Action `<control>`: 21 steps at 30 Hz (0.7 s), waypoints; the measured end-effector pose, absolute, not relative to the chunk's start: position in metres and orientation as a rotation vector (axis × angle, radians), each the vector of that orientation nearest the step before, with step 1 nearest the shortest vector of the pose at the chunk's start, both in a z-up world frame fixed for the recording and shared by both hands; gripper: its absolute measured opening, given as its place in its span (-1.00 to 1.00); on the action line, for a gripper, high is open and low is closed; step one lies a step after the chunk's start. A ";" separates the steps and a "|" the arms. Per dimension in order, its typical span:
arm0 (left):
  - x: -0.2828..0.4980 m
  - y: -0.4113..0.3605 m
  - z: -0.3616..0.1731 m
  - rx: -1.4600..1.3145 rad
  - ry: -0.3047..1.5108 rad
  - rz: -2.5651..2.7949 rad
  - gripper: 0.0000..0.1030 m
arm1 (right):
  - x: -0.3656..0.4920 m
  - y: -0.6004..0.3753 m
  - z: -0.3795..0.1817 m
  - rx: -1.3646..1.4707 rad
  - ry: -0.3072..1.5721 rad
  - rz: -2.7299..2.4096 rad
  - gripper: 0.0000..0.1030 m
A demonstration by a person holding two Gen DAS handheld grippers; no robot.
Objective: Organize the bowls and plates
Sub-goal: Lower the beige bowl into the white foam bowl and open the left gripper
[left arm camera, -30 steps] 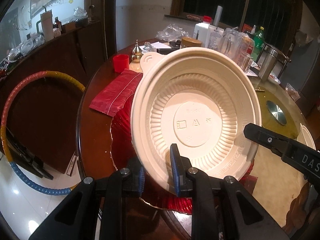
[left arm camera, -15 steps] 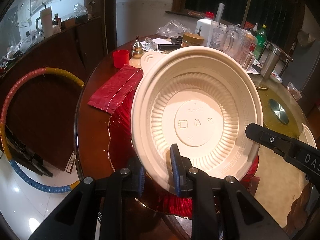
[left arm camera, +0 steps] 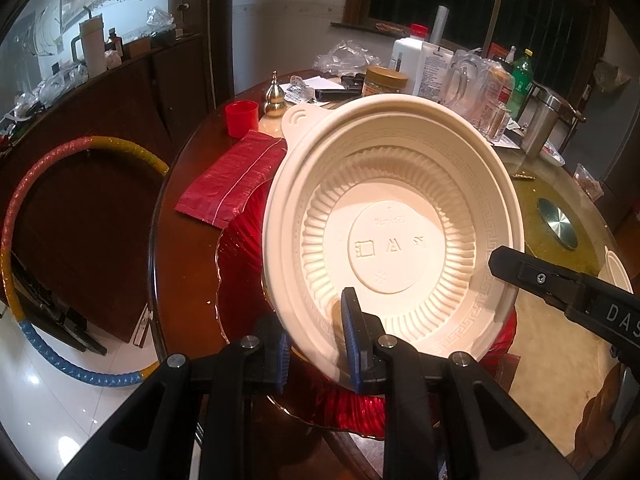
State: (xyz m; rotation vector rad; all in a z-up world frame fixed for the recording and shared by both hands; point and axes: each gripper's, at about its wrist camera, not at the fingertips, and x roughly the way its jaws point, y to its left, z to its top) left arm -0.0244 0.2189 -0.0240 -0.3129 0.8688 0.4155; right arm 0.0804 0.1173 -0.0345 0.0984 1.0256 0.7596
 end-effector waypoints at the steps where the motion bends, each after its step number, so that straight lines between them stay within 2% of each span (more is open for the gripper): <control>1: -0.024 0.219 -0.024 -0.311 0.868 0.417 -0.56 | 0.081 0.117 -0.035 0.100 1.028 0.760 -0.80; 16: -0.024 0.222 -0.026 -0.321 0.875 0.419 -0.53 | 0.082 0.122 -0.033 0.084 1.026 0.754 -0.79; 19: -0.024 0.222 -0.025 -0.319 0.875 0.421 -0.49 | 0.082 0.123 -0.033 0.088 1.022 0.750 -0.79; 21: -0.024 0.222 -0.025 -0.321 0.873 0.421 -0.33 | 0.083 0.124 -0.034 0.086 1.025 0.747 -0.79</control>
